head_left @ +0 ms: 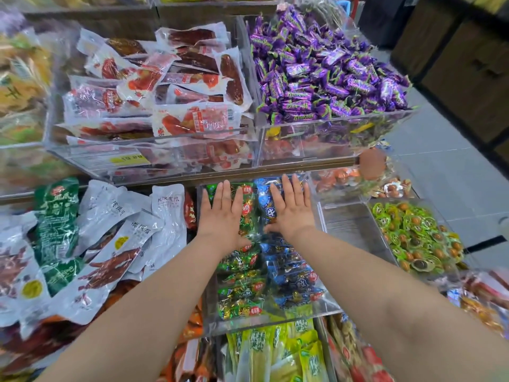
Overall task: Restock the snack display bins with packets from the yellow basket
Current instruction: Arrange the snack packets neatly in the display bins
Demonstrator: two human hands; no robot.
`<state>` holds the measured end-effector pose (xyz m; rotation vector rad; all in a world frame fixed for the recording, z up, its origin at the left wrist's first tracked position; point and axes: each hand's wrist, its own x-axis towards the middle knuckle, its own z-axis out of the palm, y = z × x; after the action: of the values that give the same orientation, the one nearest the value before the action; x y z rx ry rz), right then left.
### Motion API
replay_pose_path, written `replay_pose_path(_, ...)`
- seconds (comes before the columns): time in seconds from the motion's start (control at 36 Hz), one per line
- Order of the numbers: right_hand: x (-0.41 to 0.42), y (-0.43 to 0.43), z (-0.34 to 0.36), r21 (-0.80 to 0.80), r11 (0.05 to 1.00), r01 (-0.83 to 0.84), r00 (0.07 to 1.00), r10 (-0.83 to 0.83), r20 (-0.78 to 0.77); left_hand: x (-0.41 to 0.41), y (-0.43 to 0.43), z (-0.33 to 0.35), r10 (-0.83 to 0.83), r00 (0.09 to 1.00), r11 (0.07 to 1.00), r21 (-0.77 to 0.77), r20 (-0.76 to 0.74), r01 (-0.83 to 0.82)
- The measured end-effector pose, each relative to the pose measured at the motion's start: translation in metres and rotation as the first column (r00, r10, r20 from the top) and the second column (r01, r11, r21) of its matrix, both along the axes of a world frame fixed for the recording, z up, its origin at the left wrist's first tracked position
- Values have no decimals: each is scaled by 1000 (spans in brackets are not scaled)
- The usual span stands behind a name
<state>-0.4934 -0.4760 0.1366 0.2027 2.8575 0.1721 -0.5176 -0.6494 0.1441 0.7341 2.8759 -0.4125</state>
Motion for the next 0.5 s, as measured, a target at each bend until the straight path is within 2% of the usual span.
replay_pose_path(0.11,3,-2,4,5,1000,2,1000,-2,17,4,-2,5,-1,1000,996,89,-20,3)
replay_pose_path(0.22,20,-5,6,-12,999,-50,998,49,-41,11,-1,7,-5,998,997,83,-58,10)
replay_pose_path(0.31,34,-7,3,0,993,-118,993,118,-27,15,-4,9,-25,999,996,83,-46,28)
replay_pose_path(0.5,42,-12,7,-73,993,-94,992,88,-91,23,-18,25,-93,994,974,202,-65,104)
